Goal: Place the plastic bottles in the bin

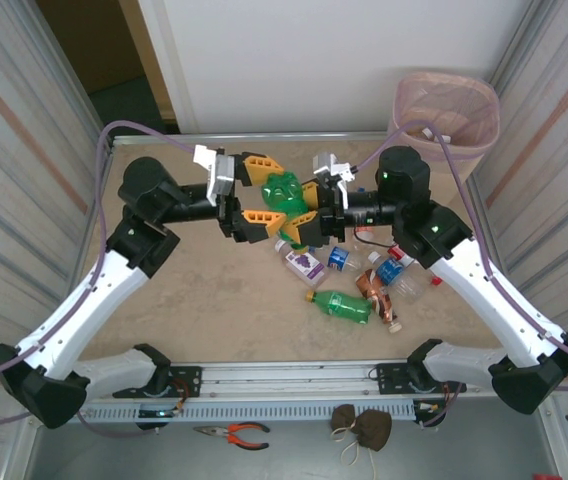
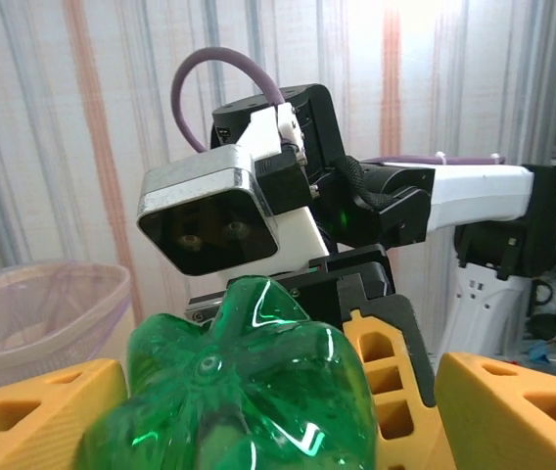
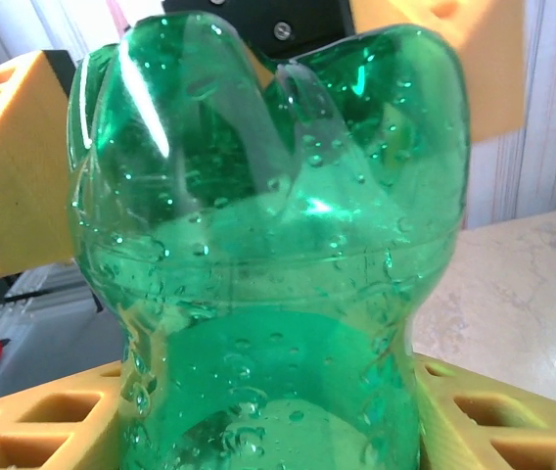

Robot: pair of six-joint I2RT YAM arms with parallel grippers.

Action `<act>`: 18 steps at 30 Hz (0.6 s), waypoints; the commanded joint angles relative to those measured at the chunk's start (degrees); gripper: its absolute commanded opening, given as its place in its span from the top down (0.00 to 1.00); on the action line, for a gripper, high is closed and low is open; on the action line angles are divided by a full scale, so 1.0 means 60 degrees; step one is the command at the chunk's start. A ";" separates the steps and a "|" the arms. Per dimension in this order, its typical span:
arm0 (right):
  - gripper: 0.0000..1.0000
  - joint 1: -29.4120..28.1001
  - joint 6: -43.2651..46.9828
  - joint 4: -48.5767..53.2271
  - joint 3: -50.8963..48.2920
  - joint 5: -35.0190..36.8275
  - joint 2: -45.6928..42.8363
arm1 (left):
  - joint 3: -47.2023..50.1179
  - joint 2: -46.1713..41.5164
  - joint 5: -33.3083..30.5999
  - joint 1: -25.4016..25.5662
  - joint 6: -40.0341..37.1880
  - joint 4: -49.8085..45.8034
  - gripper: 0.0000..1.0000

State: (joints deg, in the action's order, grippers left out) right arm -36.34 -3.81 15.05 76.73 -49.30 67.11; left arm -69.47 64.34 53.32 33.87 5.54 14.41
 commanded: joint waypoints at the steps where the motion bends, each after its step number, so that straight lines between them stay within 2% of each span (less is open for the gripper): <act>1: 0.46 0.0495 -0.0033 0.0166 0.0392 0.0335 -0.0168 | 0.0221 -0.0517 -0.0509 0.0048 -0.0343 -0.0101 0.16; 8: 0.46 0.2326 -0.0478 0.0340 0.0604 0.0736 -0.0260 | 0.0420 -0.0868 -0.0891 0.0045 -0.0589 -0.0364 0.15; 18: 0.48 0.5688 -0.2347 0.0525 0.1552 0.2867 0.0445 | 0.0664 -0.0969 -0.1075 0.0048 -0.0435 -0.0257 0.15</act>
State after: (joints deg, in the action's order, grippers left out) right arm -5.89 -12.43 17.67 83.66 -36.99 68.16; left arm -66.28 59.55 47.86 33.89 3.16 12.19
